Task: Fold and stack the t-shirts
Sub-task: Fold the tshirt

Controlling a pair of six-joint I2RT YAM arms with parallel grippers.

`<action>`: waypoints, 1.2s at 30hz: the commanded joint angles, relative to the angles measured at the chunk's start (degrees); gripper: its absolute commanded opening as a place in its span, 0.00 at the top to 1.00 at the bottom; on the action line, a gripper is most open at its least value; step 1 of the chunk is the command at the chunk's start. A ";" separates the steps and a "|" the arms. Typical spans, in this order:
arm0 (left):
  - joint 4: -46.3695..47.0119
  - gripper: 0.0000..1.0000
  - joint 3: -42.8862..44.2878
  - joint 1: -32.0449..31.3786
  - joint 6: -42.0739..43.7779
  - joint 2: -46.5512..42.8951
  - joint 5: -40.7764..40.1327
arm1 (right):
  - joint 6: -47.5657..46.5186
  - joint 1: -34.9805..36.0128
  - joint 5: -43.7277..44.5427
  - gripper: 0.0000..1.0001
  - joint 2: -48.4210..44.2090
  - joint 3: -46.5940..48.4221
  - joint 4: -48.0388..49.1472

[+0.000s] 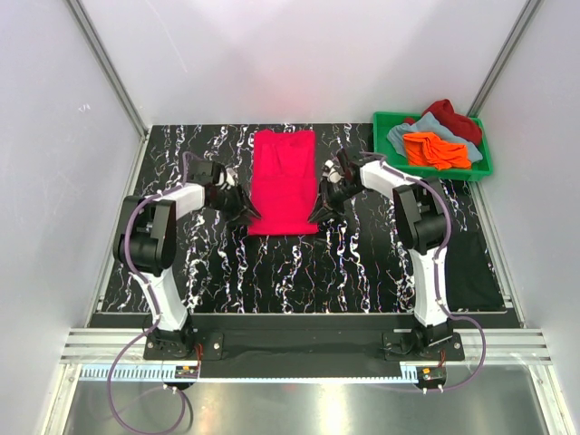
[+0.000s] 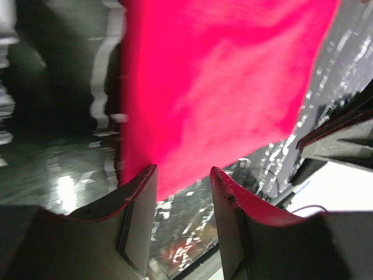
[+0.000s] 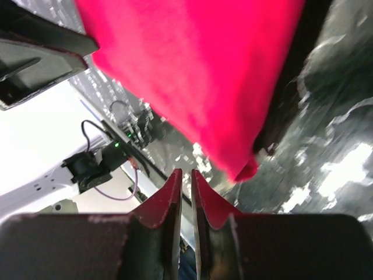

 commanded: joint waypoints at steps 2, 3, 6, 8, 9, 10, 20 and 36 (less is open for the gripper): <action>0.16 0.55 -3.34 -0.08 3.45 -1.33 -1.96 | -0.89 -1.13 3.03 0.82 1.80 -2.08 3.04; 0.16 0.55 -5.09 -0.08 3.81 -1.59 -2.23 | -1.24 -1.40 3.74 0.81 1.80 -3.91 3.05; 0.25 0.55 -8.08 -0.08 4.95 -2.73 -3.10 | -1.68 -3.33 6.55 0.81 0.66 -8.30 3.05; -0.89 0.55 -9.58 -0.17 5.74 -4.31 -4.24 | -1.86 -4.82 8.22 0.80 -2.31 -10.60 2.96; -1.15 0.55 -10.20 -0.17 5.92 -7.71 -4.77 | -2.64 -5.00 8.75 0.80 -3.90 -12.87 2.87; -1.94 0.52 -10.82 -0.17 6.09 -9.66 -6.60 | -3.09 -5.09 9.45 0.80 -7.31 -14.03 2.78; -1.95 0.36 -20.73 -2.10 -4.62 -31.89 -9.26 | 9.79 -4.92 5.61 0.57 -22.80 -28.17 15.59; 27.33 0.36 -47.12 -1.93 -43.73 -40.89 -20.05 | 42.51 8.53 25.62 0.43 -28.26 -45.41 47.69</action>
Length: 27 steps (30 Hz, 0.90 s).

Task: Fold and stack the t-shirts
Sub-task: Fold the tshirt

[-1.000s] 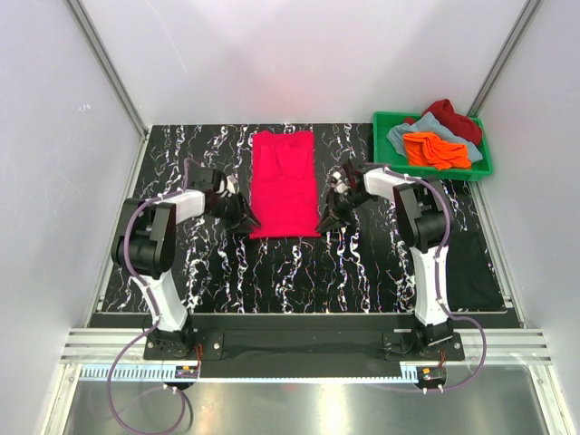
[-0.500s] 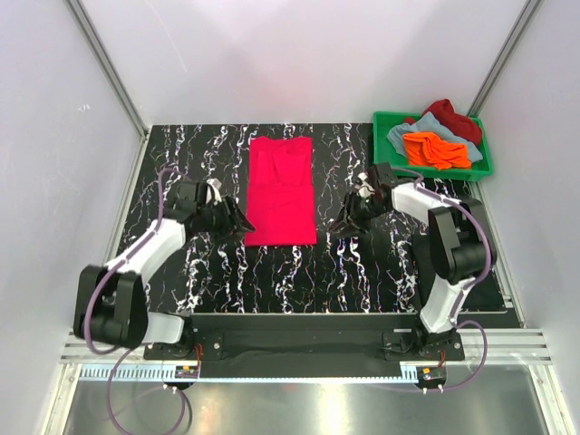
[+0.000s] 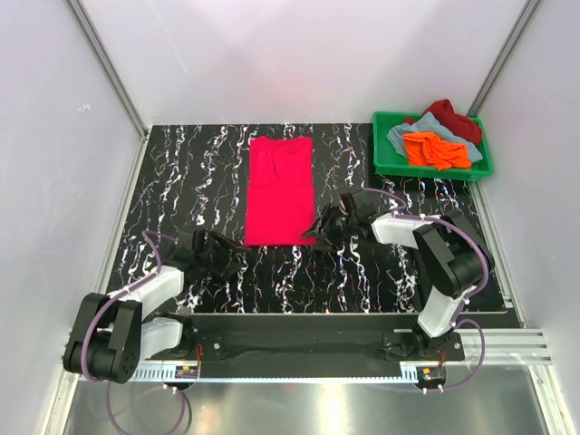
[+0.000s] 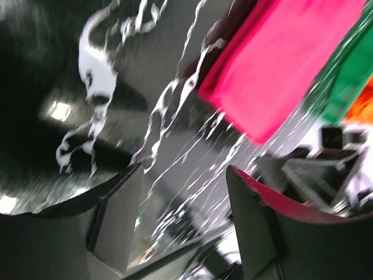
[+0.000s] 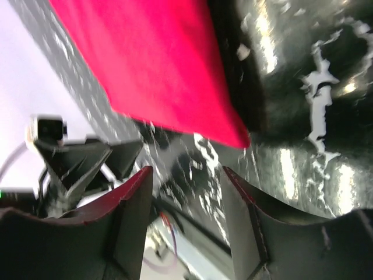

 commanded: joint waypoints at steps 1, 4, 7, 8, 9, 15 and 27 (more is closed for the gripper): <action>6.23 0.36 1.40 -0.18 -7.19 1.39 -6.49 | 7.83 1.08 11.04 0.43 -2.66 -1.66 4.83; 6.49 0.37 0.44 -0.18 -11.84 3.05 -7.99 | 11.17 2.31 14.48 0.44 -2.93 -2.98 4.31; 7.63 0.39 0.08 -0.53 -14.67 5.42 -8.26 | 14.43 3.10 16.86 0.44 -3.89 -5.26 4.39; 7.63 0.39 0.34 -0.53 -14.84 5.87 -8.35 | 15.48 3.10 17.30 0.44 -3.98 -6.22 4.48; 7.63 0.40 0.52 -0.71 -15.37 6.31 -8.52 | 15.92 3.10 17.65 0.44 -4.24 -6.58 4.39; 8.07 0.41 1.57 -0.97 -17.74 10.00 -9.76 | 17.86 3.02 19.15 0.44 -2.84 -7.02 4.48; 5.44 0.46 5.18 -1.32 -17.39 14.84 -10.02 | 21.73 3.10 19.94 0.48 0.85 -6.41 3.52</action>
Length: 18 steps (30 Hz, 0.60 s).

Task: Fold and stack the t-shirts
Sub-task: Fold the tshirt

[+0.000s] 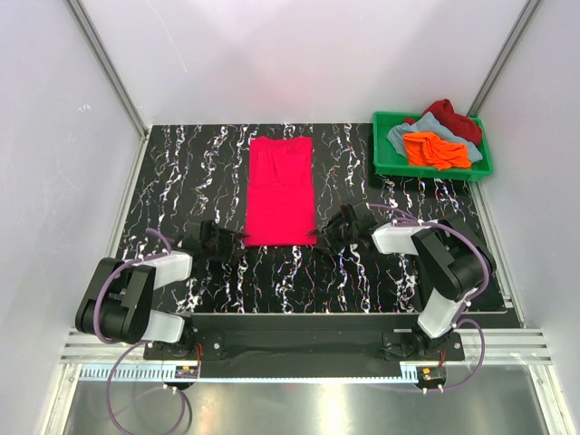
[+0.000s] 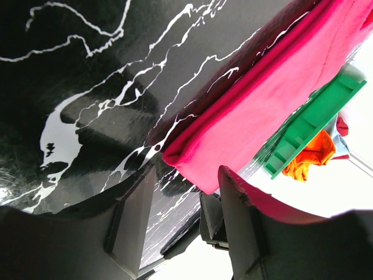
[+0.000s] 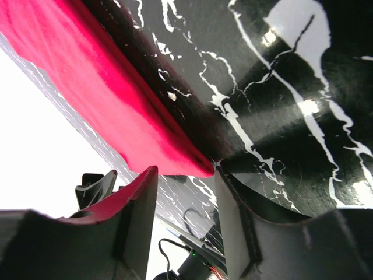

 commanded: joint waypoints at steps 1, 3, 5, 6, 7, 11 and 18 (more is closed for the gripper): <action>-3.77 0.46 0.37 -0.29 0.59 1.92 -4.09 | 0.59 0.52 4.62 0.50 2.14 -0.11 -3.74; -3.94 0.49 0.55 -0.21 0.77 2.19 -4.36 | 1.12 0.52 4.97 0.51 2.23 -0.20 -3.92; -3.77 0.52 0.72 -0.29 0.68 2.97 -4.36 | 1.38 0.52 4.71 0.56 2.58 -0.12 -3.92; -3.07 0.56 0.72 -0.30 0.77 3.50 -4.10 | 1.47 0.52 4.62 0.58 2.76 -0.03 -3.92; -2.45 0.58 0.81 -0.21 0.77 3.77 -3.92 | 1.56 0.52 4.62 0.60 3.28 -0.03 -3.83; -0.52 0.72 1.16 -0.21 1.21 5.44 -3.30 | 0.95 0.44 4.45 0.69 4.25 0.94 -3.92; -0.25 1.00 2.65 -0.21 5.76 6.76 -1.38 | -2.48 0.52 2.60 1.00 4.78 2.61 -5.23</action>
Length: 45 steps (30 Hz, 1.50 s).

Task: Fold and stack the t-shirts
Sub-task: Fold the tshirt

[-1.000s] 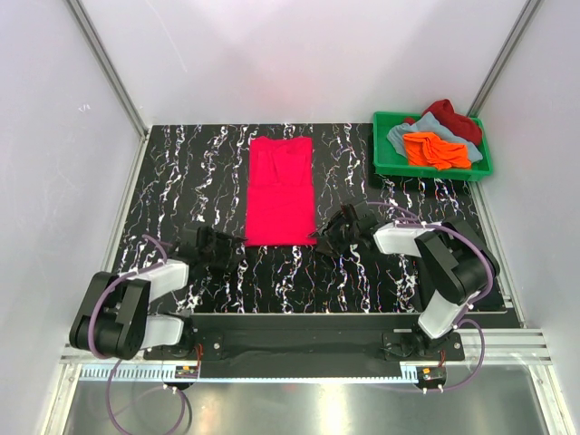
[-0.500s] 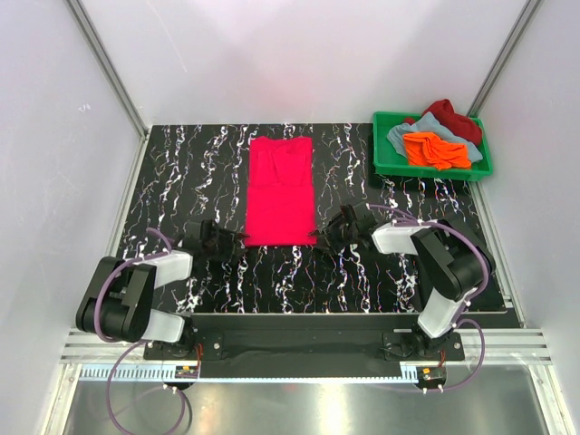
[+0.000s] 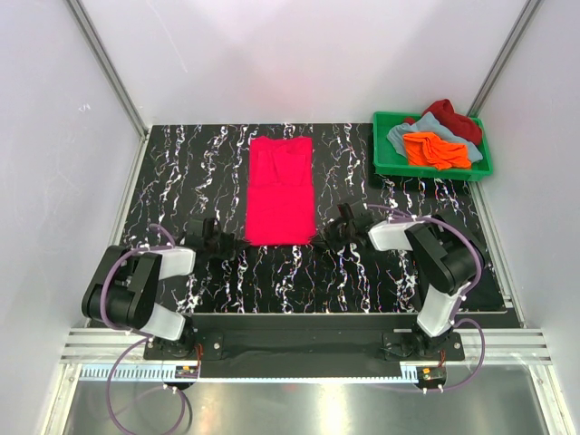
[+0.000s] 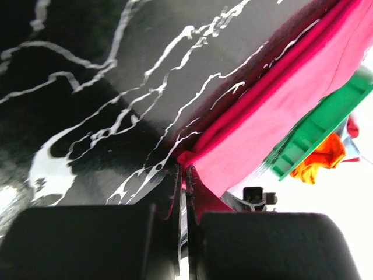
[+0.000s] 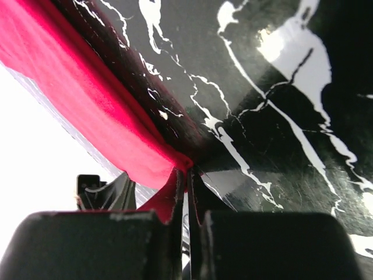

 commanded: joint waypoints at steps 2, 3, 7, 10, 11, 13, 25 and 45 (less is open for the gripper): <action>-3.94 1.00 2.05 -0.12 6.28 1.38 -0.87 | -5.52 0.44 2.14 1.00 0.45 0.62 -5.94; -4.38 1.00 2.22 -0.12 8.12 0.94 -0.08 | -6.58 0.35 2.05 1.00 -0.08 0.71 -7.16; -7.54 1.00 1.26 -1.79 12.09 -5.10 0.19 | -13.33 0.44 -2.42 1.00 -1.93 0.27 -8.05; -9.05 1.00 -2.86 -3.28 11.75 -10.12 -0.60 | -16.86 0.61 -5.95 1.00 -3.06 -0.52 -8.57; -9.92 1.00 -3.92 -3.72 11.48 -13.79 -0.60 | -16.96 0.70 -5.86 1.00 -4.11 -2.26 -8.66; -11.15 1.00 -6.56 -4.95 11.74 -17.50 -0.77 | -16.52 0.70 -6.47 1.00 -7.72 -5.25 -8.58; -36.62 1.00 -11.23 -7.06 12.71 -57.20 -1.21 | -15.66 6.32 -2.70 1.00 -31.62 -12.20 -20.26; -70.57 1.00 2.04 -7.15 16.22 -80.10 3.53 | -6.14 28.20 6.69 1.00 -46.84 -13.28 -30.80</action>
